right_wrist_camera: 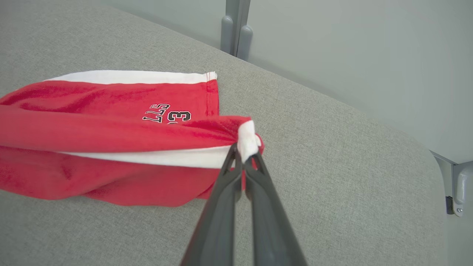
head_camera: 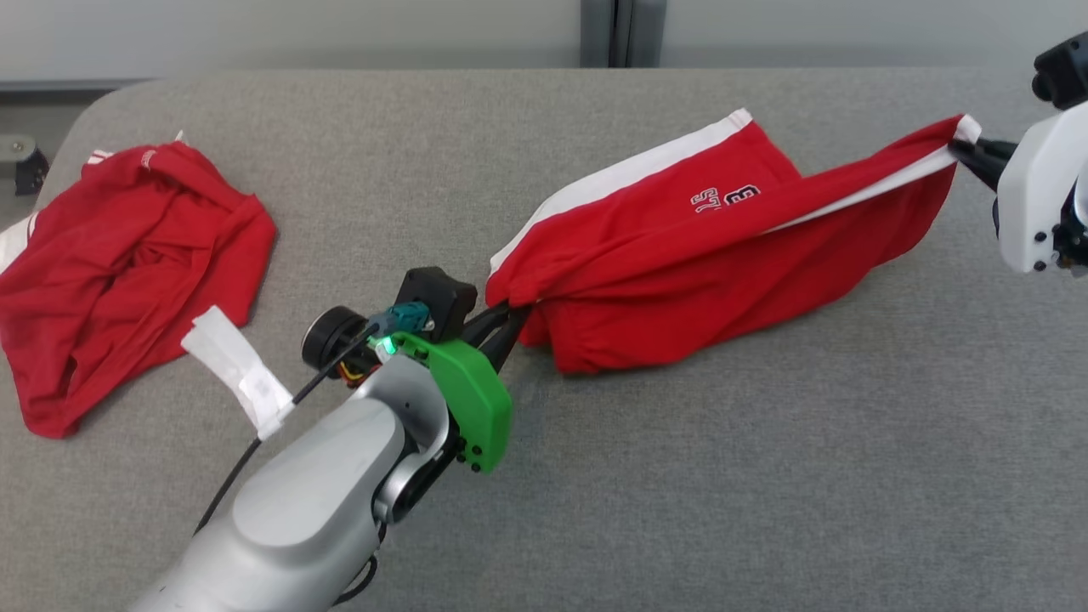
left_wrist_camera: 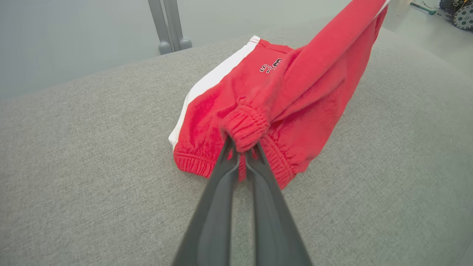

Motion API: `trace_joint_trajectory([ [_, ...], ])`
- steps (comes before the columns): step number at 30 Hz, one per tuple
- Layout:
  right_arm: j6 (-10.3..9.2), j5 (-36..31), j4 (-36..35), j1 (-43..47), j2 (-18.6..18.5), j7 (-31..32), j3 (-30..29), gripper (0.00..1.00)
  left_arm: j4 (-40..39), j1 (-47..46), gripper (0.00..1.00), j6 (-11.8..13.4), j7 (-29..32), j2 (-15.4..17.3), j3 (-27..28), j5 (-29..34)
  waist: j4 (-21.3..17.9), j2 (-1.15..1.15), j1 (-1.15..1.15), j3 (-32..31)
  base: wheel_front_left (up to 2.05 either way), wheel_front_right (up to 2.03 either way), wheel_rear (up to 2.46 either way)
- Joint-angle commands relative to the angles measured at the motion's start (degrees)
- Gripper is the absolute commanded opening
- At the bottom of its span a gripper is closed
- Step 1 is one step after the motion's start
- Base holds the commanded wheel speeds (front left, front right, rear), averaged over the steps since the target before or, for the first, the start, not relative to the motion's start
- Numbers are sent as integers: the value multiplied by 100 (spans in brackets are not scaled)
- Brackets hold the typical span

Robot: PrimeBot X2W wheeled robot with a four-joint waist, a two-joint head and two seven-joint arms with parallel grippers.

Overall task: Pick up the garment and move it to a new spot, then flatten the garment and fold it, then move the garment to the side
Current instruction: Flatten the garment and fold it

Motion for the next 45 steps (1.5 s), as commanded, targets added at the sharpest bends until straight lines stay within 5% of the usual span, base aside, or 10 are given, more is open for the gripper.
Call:
trace_joint_trajectory([
  [1,-17,-104,123,-193,7,-55,29,0,131,-203,0,-9,-16,-54,42,36,326,0,0,491,0,0,0],
  [17,-16,71,1258,-1295,307,-1075,328,0,1456,-1336,0,-154,-334,-888,21,230,774,0,0,1370,0,0,0],
  [29,-15,305,1728,-1592,353,-1592,834,0,1863,-1488,2,-280,-536,-1158,-96,176,1015,0,0,1546,0,0,0],
  [30,-15,299,1764,-1623,360,-1667,858,22,1880,-1490,26,-275,-572,-1177,-98,165,1020,0,0,1548,0,0,0],
  [31,-15,323,1832,-1633,372,-1722,883,89,1903,-1497,60,-259,-596,-1199,-99,154,1024,0,0,1549,0,0,0],
  [32,-15,376,1896,-1623,404,-1726,898,100,1928,-1504,100,-246,-619,-1214,-102,146,1024,0,0,1547,0,0,0],
  [45,-13,703,2276,-1494,632,-2574,1129,100,2435,-1494,100,-21,-1112,-1250,0,109,844,0,0,1125,0,0,0],
])
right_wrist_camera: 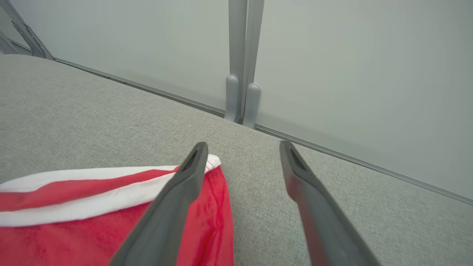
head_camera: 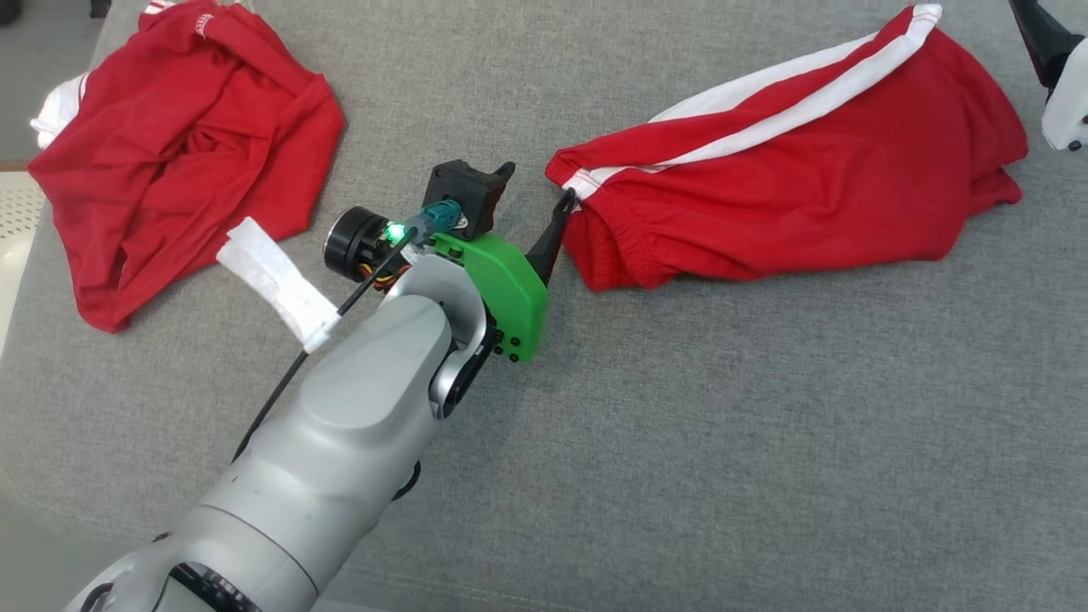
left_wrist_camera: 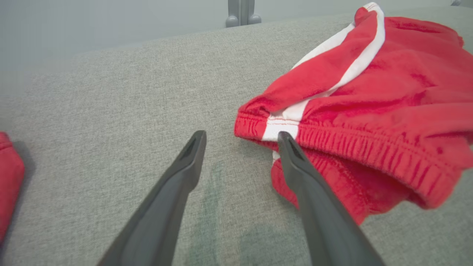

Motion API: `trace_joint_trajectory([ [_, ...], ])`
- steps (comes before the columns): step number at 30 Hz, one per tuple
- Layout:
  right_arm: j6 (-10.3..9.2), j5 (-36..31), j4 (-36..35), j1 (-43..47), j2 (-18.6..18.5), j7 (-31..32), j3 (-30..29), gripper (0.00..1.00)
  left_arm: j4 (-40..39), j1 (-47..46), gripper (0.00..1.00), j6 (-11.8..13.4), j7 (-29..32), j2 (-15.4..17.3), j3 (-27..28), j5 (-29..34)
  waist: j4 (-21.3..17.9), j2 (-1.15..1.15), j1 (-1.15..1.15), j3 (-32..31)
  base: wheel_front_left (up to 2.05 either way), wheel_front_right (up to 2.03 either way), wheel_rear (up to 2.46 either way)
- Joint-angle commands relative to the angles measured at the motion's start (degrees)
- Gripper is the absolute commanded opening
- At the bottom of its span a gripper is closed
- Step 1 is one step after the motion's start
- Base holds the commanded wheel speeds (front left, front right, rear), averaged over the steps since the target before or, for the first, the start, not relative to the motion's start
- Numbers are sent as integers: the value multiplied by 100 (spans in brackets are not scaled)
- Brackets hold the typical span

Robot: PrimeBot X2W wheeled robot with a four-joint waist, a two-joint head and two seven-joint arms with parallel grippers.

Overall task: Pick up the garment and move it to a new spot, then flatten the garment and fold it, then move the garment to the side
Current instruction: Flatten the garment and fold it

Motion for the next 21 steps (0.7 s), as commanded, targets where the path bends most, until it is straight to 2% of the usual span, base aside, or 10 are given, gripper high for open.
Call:
trace_joint_trajectory([
  [1,-10,89,16,134,21,-163,25,100,74,-17,100,58,-107,69,39,23,-110,0,0,-205,0,0,0],
  [7,-9,532,-91,579,176,-811,-126,100,115,205,100,213,-647,212,271,-18,-343,0,0,-698,0,0,0],
  [12,-9,791,-440,1074,230,-1017,-465,100,-279,552,100,391,-816,320,647,-1,-536,0,0,-1051,0,0,0],
  [16,-8,872,-928,1704,379,-1023,-1382,100,-1190,1173,100,564,-810,469,1329,268,-728,0,0,-1283,0,0,0],
  [21,-7,217,-1621,2700,595,-1026,-2598,100,-2202,2134,100,672,-807,521,2244,769,-975,0,0,-1530,0,0,0],
])
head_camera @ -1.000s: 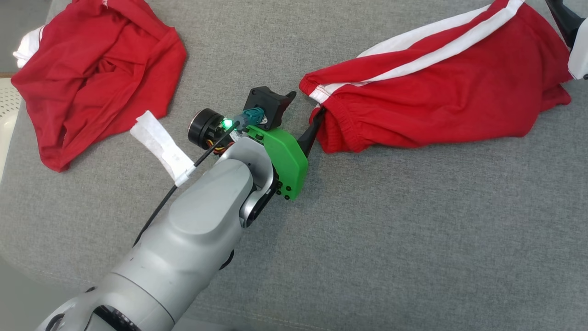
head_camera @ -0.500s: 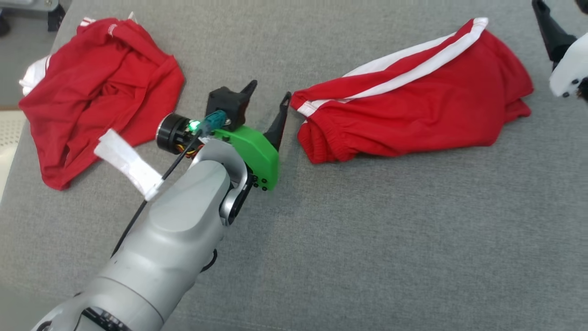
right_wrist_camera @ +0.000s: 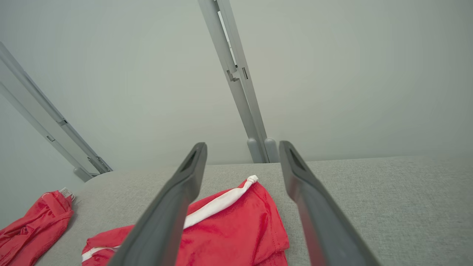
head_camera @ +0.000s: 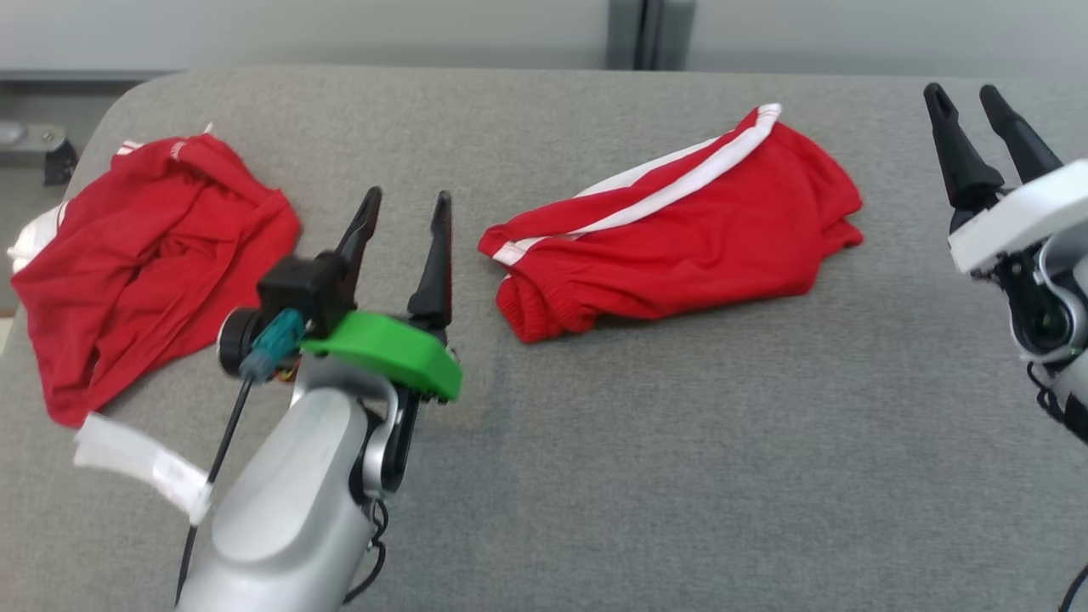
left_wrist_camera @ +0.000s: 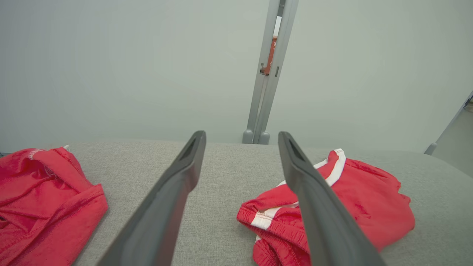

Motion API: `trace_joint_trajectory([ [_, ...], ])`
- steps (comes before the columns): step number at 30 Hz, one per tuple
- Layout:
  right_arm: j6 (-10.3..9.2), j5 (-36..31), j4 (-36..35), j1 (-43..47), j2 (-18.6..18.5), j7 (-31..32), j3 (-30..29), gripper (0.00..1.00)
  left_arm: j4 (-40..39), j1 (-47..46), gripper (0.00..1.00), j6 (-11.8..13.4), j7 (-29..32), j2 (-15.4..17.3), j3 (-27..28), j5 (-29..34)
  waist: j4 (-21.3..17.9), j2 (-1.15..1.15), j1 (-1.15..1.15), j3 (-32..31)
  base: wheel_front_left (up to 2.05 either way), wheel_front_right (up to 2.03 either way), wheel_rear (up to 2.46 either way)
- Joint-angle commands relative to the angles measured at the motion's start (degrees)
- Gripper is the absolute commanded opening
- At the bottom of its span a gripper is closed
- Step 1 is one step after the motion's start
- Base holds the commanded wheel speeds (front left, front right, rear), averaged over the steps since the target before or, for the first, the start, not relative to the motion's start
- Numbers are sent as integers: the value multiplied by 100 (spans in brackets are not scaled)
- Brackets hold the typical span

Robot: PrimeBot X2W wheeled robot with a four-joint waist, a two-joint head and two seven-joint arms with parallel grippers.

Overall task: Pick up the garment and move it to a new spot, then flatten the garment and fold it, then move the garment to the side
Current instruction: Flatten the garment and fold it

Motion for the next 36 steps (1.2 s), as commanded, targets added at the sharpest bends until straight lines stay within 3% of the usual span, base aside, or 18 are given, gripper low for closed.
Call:
trace_joint_trajectory([
  [1,-3,-250,-156,305,89,-15,-289,100,-182,289,100,-2,-1,16,183,176,-309,0,0,-302,0,0,0],
  [8,-2,-1748,-975,1819,860,-16,-1797,100,-736,1500,100,-316,-3,-200,908,942,-584,0,0,-624,0,0,0],
  [19,-2,-3007,-1626,3476,2037,-17,-2987,100,-1312,2954,100,-800,-2,-506,1709,1820,-837,0,0,-979,0,0,0],
  [25,-2,-3257,-1737,3865,2296,-17,-3208,100,-1429,3266,100,-953,-2,-551,1893,2045,-880,0,0,-1025,0,0,0],
  [36,-2,-3245,-1591,3875,2353,8,-3205,100,-1422,3141,100,-899,-3,-554,1700,1947,-789,0,0,-932,0,0,0],
])
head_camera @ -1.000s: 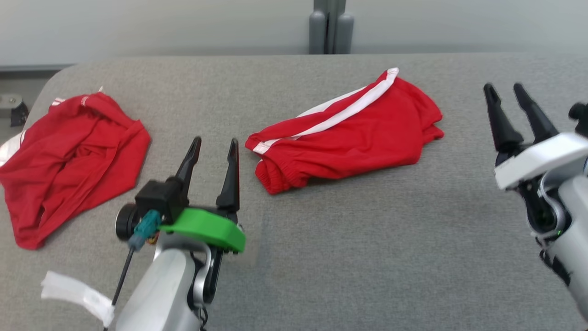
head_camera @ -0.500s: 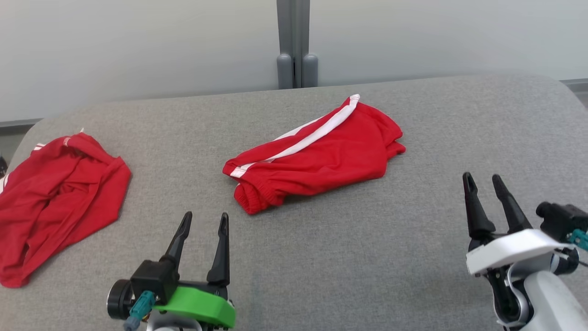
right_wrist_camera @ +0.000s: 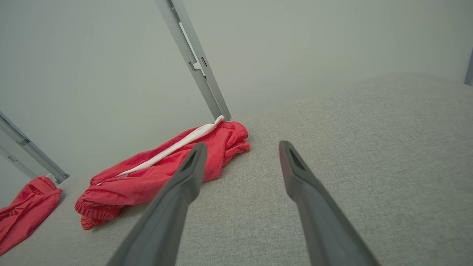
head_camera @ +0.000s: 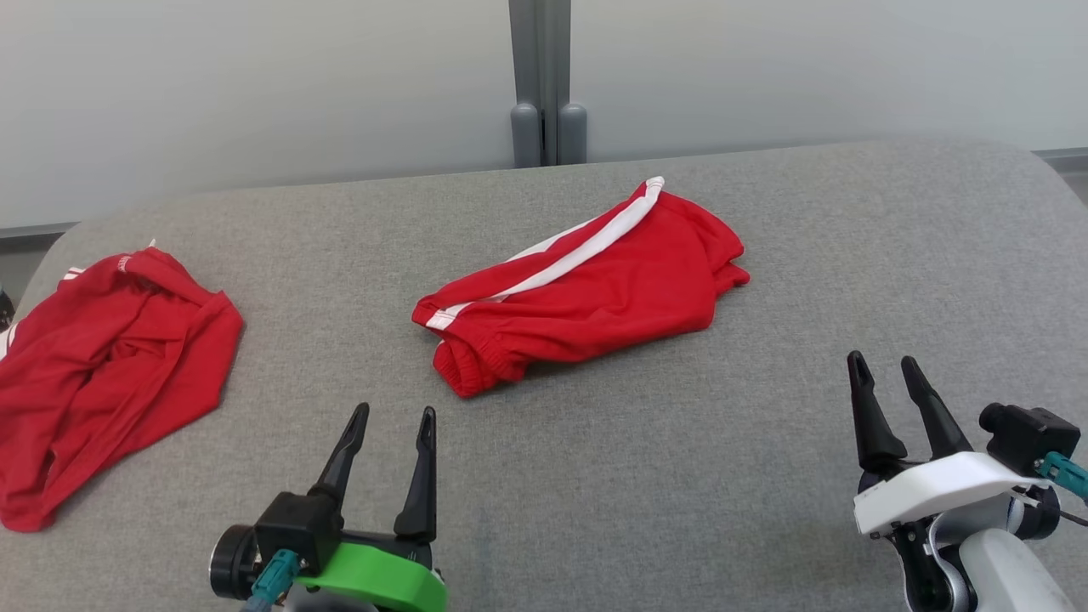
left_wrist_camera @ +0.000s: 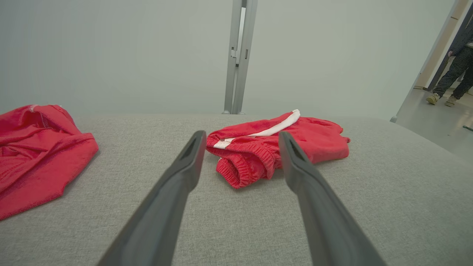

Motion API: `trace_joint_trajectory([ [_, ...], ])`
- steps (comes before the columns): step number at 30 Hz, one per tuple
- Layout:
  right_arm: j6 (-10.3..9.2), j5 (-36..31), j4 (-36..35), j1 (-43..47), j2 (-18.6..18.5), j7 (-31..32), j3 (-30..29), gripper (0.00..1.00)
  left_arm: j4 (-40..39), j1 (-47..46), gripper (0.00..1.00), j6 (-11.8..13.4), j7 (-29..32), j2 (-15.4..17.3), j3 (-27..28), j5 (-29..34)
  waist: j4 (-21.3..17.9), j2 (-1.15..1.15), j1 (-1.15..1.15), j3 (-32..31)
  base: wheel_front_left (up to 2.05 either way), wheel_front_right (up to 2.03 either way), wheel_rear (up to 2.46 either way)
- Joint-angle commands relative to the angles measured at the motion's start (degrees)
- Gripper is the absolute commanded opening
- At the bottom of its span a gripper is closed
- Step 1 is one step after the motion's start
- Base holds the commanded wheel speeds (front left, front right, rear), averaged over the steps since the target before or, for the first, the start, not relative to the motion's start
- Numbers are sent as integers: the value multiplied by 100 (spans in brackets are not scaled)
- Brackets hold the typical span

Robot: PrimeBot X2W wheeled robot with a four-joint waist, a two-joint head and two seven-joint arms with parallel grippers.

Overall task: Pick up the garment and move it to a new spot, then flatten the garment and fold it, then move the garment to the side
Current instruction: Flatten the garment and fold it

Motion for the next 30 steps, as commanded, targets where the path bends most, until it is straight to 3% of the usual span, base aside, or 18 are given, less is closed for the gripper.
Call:
trace_joint_trajectory([
  [1,0,133,68,-83,-3,39,-13,100,26,-100,100,11,-2,7,-35,5,62,0,0,88,0,0,0],
  [14,0,2312,1060,-1150,247,1240,-885,100,56,-496,100,213,-2,9,-498,-68,834,0,0,795,0,0,0],
  [21,1,2761,1968,-1877,230,1829,-1278,100,5,-636,100,312,-2,8,-749,-154,1337,0,0,1052,0,0,0],
  [30,1,2961,2888,-2693,-31,2140,-1589,100,-64,-846,100,416,-2,7,-1108,-212,1811,0,0,1409,0,0,0],
])
